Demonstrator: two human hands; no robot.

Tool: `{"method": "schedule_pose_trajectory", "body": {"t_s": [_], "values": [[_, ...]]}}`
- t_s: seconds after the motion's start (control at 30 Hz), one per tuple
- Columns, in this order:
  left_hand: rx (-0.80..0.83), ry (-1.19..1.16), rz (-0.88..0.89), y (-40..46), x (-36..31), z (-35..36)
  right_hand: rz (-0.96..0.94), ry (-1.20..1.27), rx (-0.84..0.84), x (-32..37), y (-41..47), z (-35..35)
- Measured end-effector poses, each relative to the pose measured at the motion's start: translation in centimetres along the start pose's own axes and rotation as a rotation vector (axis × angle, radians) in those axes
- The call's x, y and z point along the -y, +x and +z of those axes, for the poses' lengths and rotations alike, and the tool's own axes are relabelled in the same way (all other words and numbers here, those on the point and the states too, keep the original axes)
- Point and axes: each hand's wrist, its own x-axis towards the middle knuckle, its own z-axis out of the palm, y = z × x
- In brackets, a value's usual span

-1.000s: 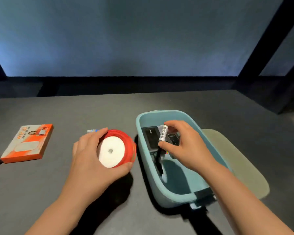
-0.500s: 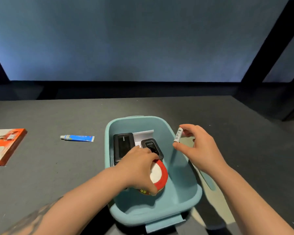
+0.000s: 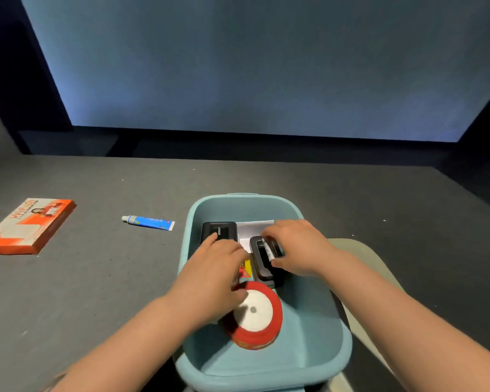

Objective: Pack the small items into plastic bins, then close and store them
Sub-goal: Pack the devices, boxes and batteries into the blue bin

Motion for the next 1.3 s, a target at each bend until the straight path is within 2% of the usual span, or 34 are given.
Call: {"method": "schedule_pose_trajectory", "body": {"t_s": [0.07, 0.2, 0.3, 0.47, 0.63, 0.8, 0.93, 1.03, 1.13, 1.3], "values": [[-0.155, -0.049, -0.117, -0.9, 0.9, -0.3, -0.010, -0.020, 0.064, 0.4, 1.4, 0.3], [-0.168, -0.239, -0.347, -2.6, 1.6, -0.2, 0.021, 0.097, 0.138, 1.0, 3.8, 1.7], [-0.188, -0.318, -0.390, -2.6, 1.6, -0.1, 0.043, 0.221, 0.177, 0.9, 4.6, 2.8], [-0.224, -0.403, -0.429, -2.5, 1.8, 0.3, 0.089, 0.296, 0.178, 0.3, 5.0, 3.5], [-0.259, -0.474, -0.420, -2.5, 2.1, 0.9, 0.164, 0.338, -0.109, 0.6, 4.5, 3.0], [-0.364, -0.816, -0.443, -3.6, 2.4, 0.9, 0.254, 0.525, -0.454, 1.8, 2.4, 1.0], [-0.360, -0.678, -0.444, -7.2, 5.0, 1.3, 0.197, 0.720, -0.528, 6.9, 0.8, -0.8], [-0.377, -0.675, -0.595, -10.0, 9.0, 0.8, 0.054, 0.844, -0.525, 13.8, 0.6, -1.8], [-0.375, -0.624, -0.703, -12.3, 13.7, -0.5, -0.054, 0.899, -0.403, 20.2, 1.8, -1.8], [-0.413, -0.542, -0.818, -14.8, 20.9, -2.5, -0.004, 0.912, -0.199, 26.3, 6.1, 0.2]]}}
